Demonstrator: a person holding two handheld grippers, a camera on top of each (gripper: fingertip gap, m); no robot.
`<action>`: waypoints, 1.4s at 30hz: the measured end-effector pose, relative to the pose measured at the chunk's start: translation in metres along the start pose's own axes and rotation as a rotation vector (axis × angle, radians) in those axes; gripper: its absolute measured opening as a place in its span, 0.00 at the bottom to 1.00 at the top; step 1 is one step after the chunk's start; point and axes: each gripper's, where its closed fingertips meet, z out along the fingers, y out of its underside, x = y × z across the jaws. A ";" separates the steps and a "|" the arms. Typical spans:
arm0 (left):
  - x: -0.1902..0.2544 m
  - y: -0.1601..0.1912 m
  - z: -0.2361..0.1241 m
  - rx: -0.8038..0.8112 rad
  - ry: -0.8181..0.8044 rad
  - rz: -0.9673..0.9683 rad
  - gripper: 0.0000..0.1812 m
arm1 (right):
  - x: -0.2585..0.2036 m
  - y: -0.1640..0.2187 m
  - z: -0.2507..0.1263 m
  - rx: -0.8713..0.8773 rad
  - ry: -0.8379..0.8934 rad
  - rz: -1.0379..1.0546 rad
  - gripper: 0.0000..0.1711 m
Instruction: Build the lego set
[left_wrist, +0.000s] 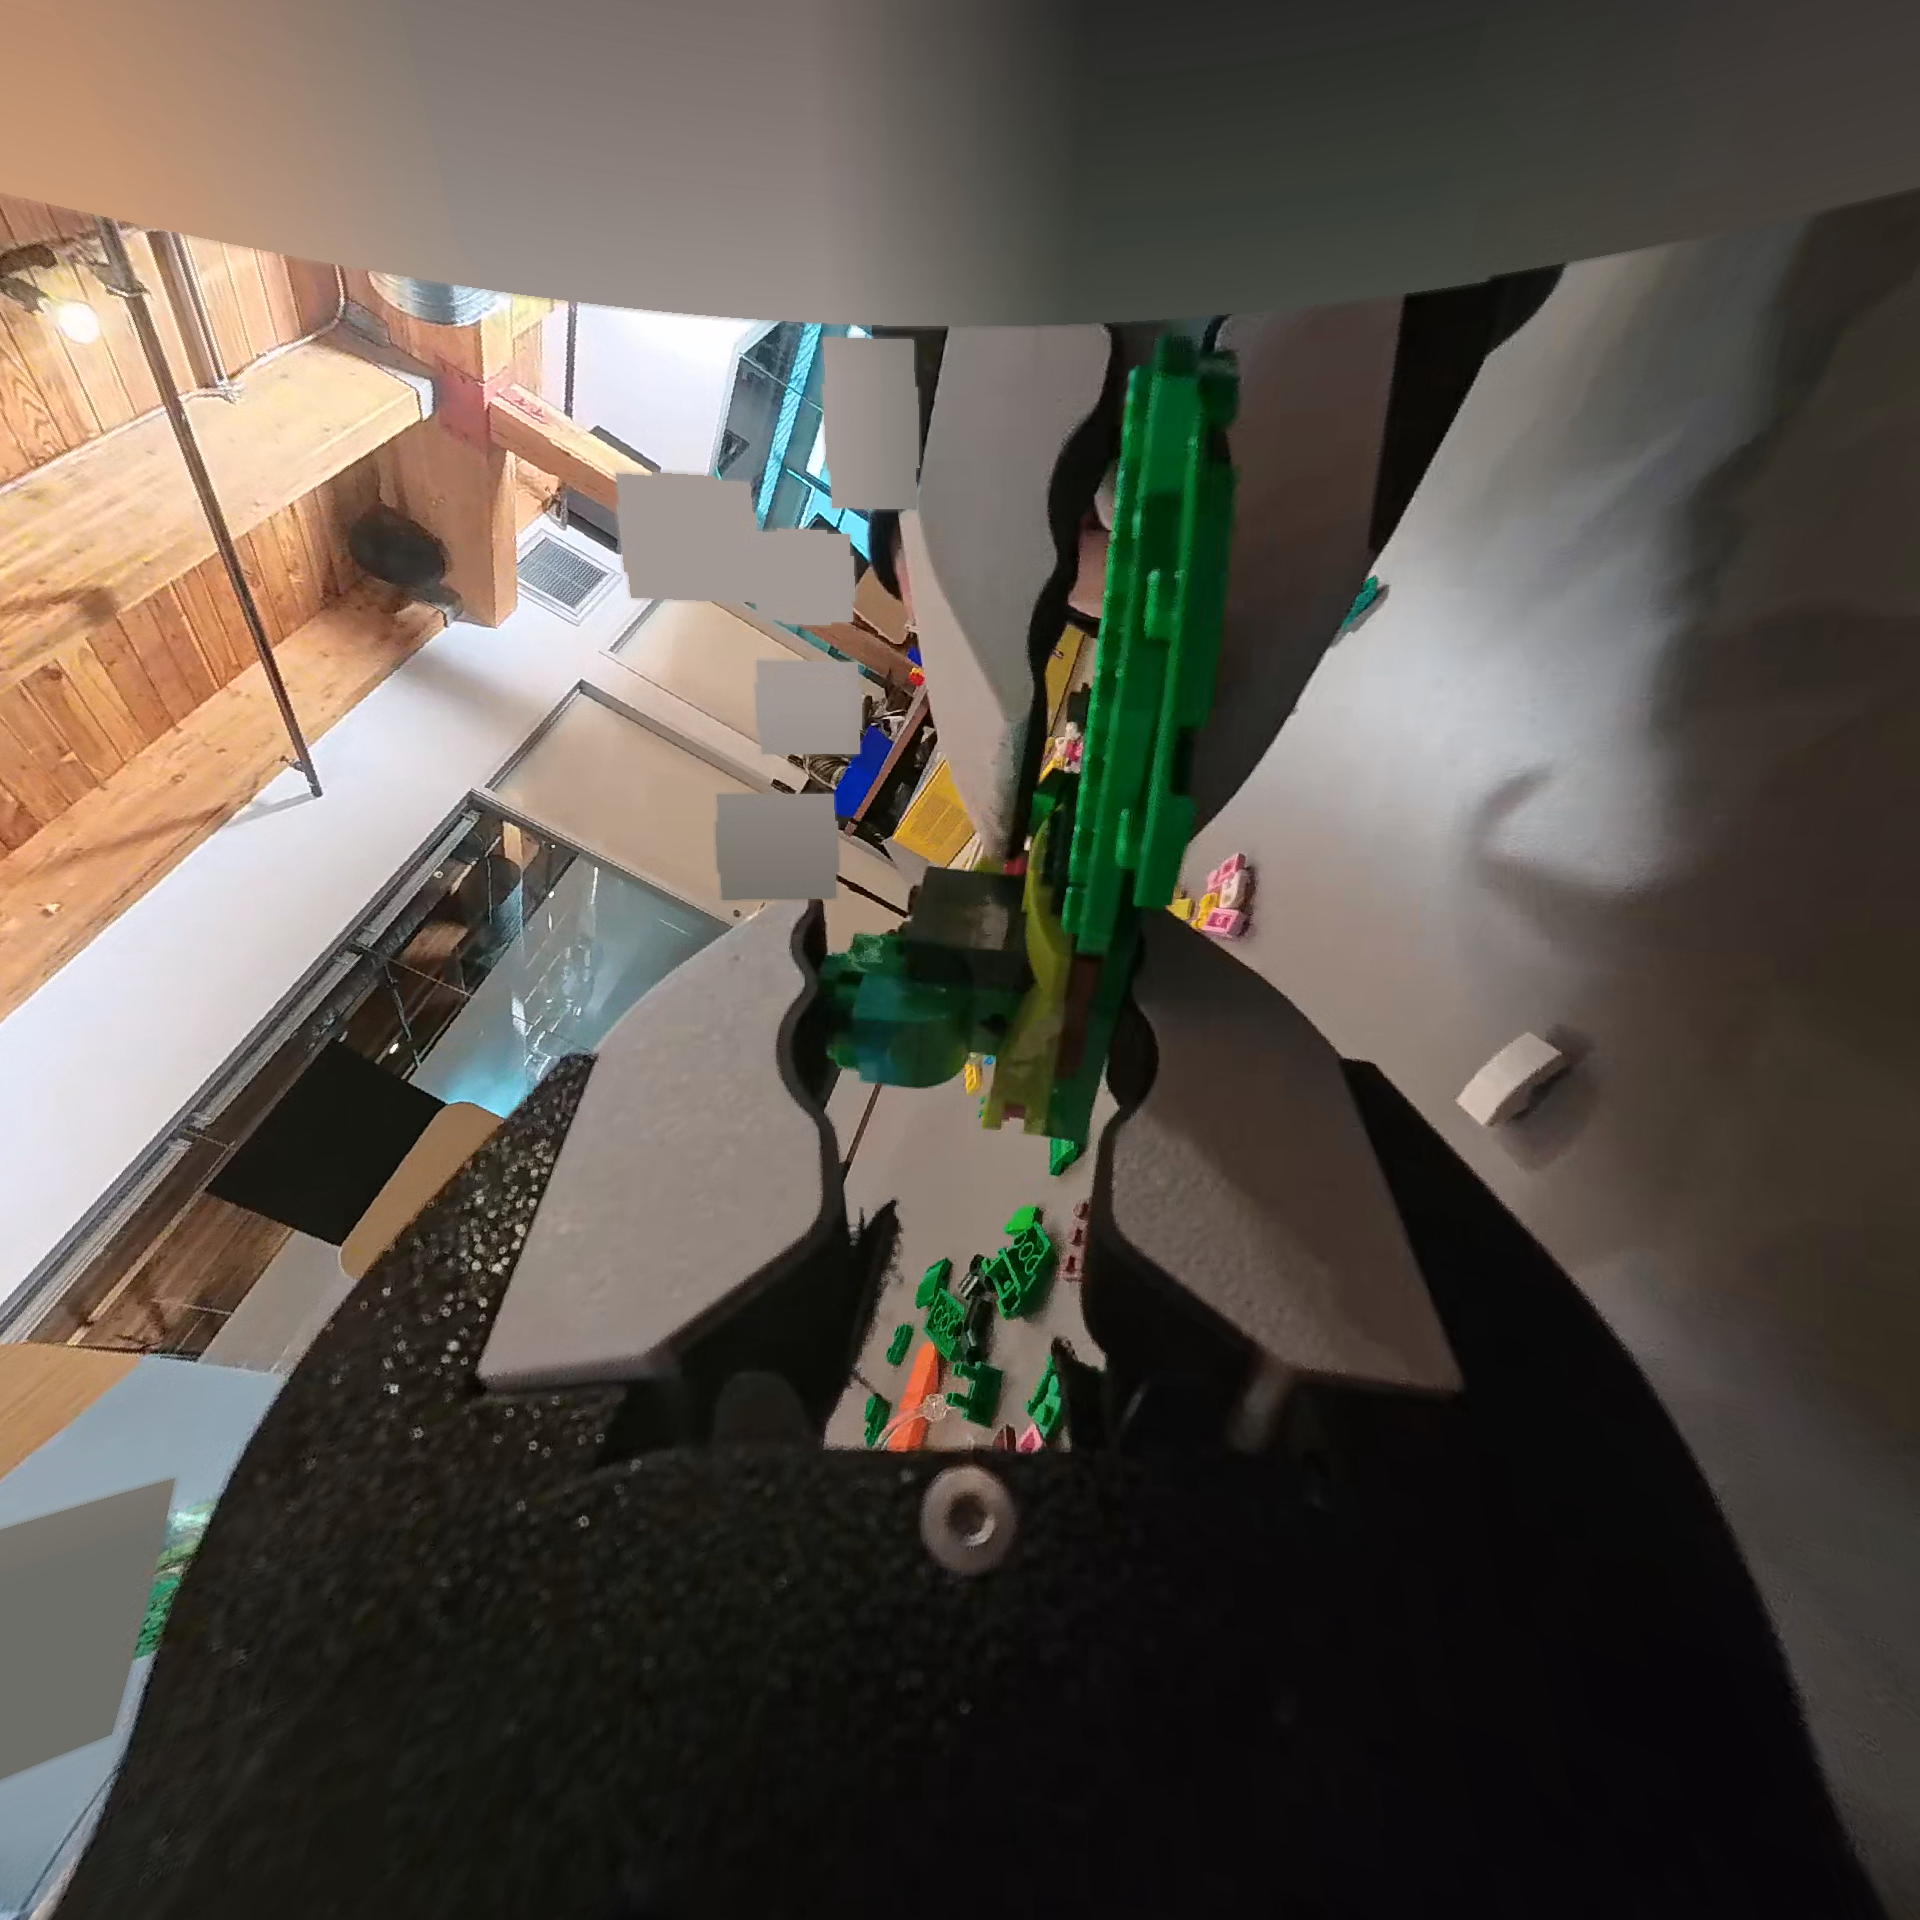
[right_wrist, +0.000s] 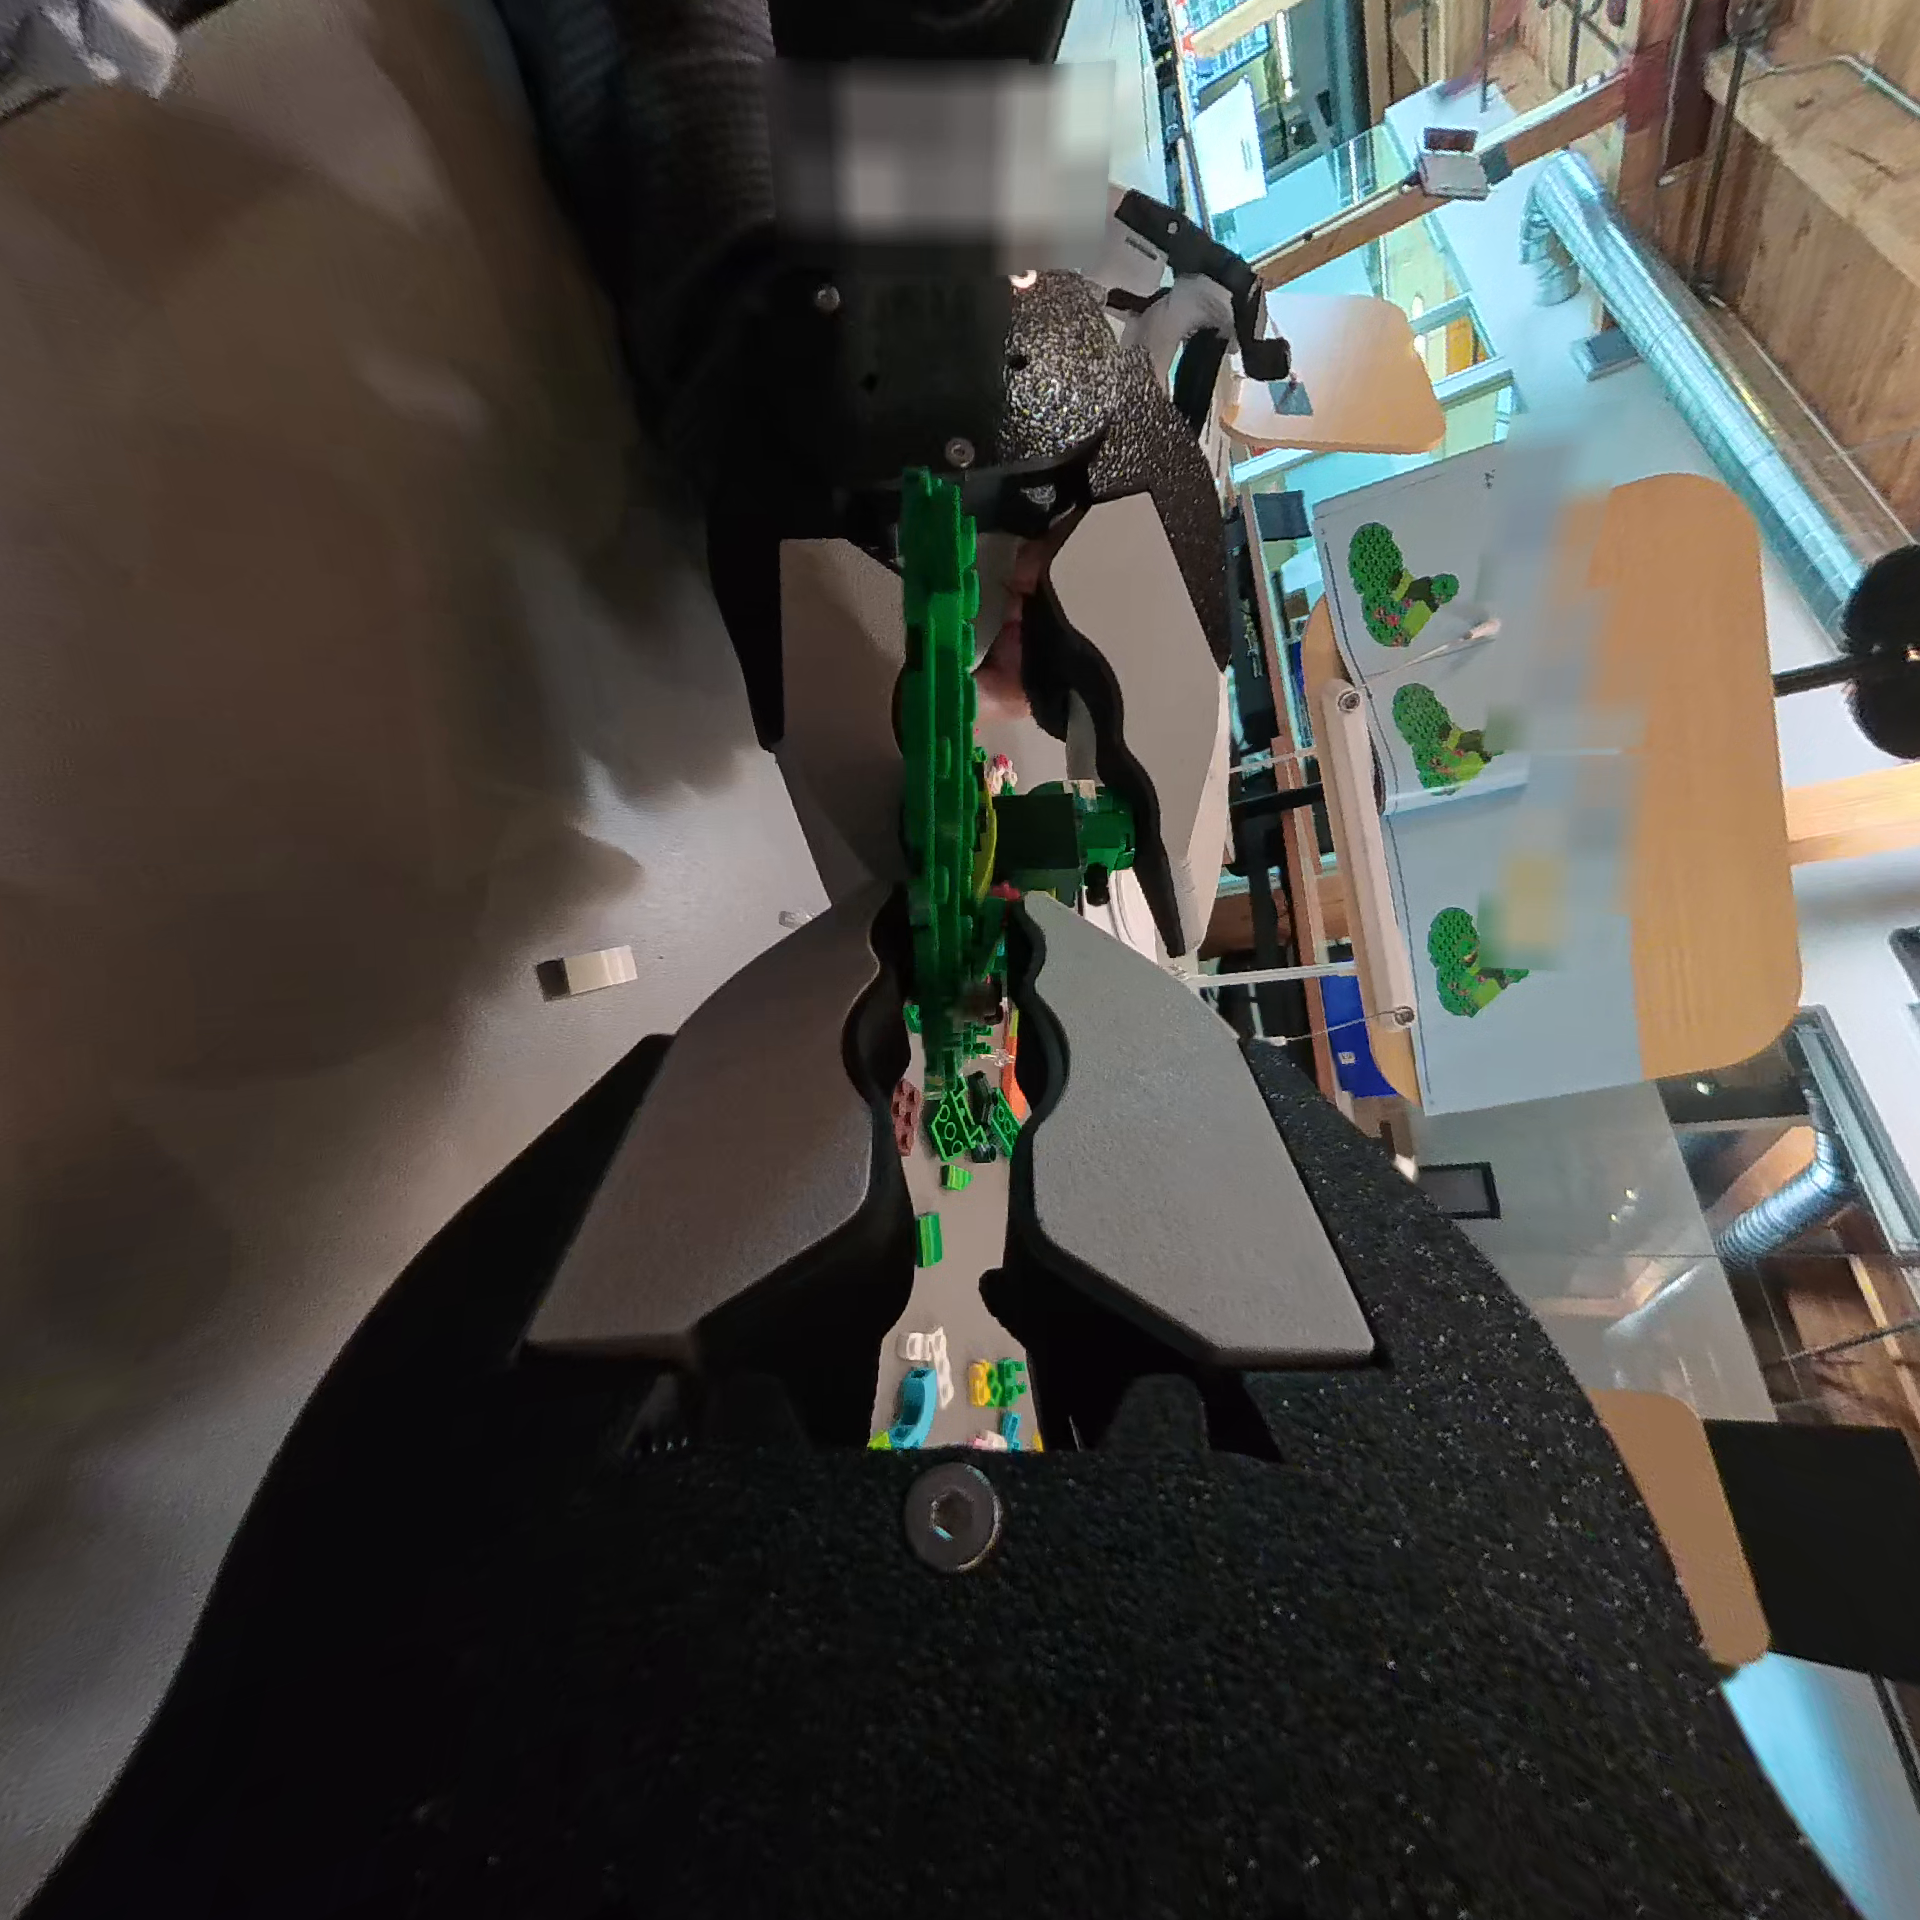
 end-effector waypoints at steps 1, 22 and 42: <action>0.000 0.000 0.000 0.002 0.004 -0.013 0.28 | 0.000 -0.001 0.000 0.003 0.001 0.004 0.09; 0.004 0.003 0.001 -0.030 0.027 -0.053 0.28 | -0.003 0.003 -0.001 -0.078 -0.016 -0.006 0.11; 0.006 0.004 -0.001 -0.035 0.042 -0.081 0.28 | -0.003 0.004 -0.006 -0.069 -0.012 -0.011 0.08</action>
